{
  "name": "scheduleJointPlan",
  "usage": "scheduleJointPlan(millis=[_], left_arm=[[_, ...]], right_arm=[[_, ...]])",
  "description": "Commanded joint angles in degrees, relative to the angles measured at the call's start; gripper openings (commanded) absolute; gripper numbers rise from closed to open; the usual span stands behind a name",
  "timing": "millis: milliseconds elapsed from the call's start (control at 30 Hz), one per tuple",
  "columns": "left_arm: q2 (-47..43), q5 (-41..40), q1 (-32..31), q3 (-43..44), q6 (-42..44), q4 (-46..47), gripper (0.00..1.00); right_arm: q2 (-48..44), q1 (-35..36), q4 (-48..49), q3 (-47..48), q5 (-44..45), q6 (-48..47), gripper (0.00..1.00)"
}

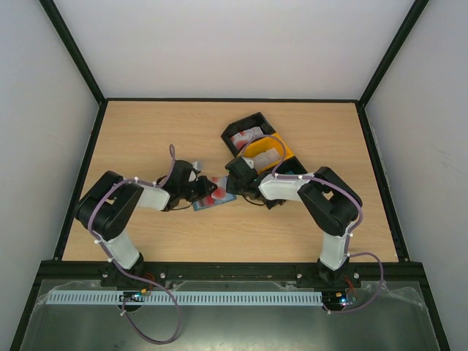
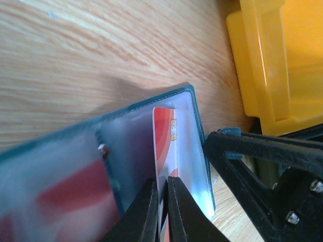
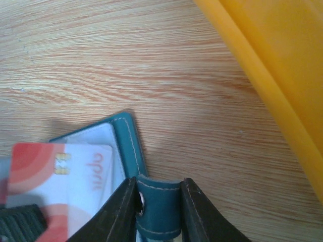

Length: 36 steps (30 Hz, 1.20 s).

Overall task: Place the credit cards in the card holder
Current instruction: Insert the credit card into the card holder.

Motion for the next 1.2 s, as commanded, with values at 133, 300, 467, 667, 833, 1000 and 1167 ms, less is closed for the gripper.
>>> scheduleJointPlan(millis=[133,300,467,667,833,1000,1167], left_arm=[[3.1,2.0,-1.6,-0.1,0.4,-4.2,0.08],[3.2,1.6,-2.2,0.2,-0.3,-4.2,0.12],[2.8,0.1,-3.0,0.4,-1.2,-4.7,0.21],[-1.1,-3.1,-4.4,0.3,-0.2,-9.1,0.34],[-4.4,-7.2,-5.9,1.4,0.7,-15.8,0.52],[-7.2,-8.4,-6.8,2.8,0.5,-20.5,0.64],[-9.0,-12.4,-7.6,5.4,-0.3,-27.8,0.74]], right_arm=[[2.4,0.5,-1.7,-1.6,-3.8,0.6,0.22],[2.5,0.5,-1.3,-1.8,-4.6,0.6,0.22],[2.1,0.5,-0.1,-2.3,-7.5,1.3,0.22],[0.7,0.5,1.4,-3.8,-9.2,3.0,0.22],[-0.1,0.5,2.0,-4.8,-9.4,3.5,0.22],[-0.2,0.5,3.0,-5.6,-11.6,2.9,0.22],[-0.2,0.5,4.3,-5.9,-14.6,2.2,0.22]])
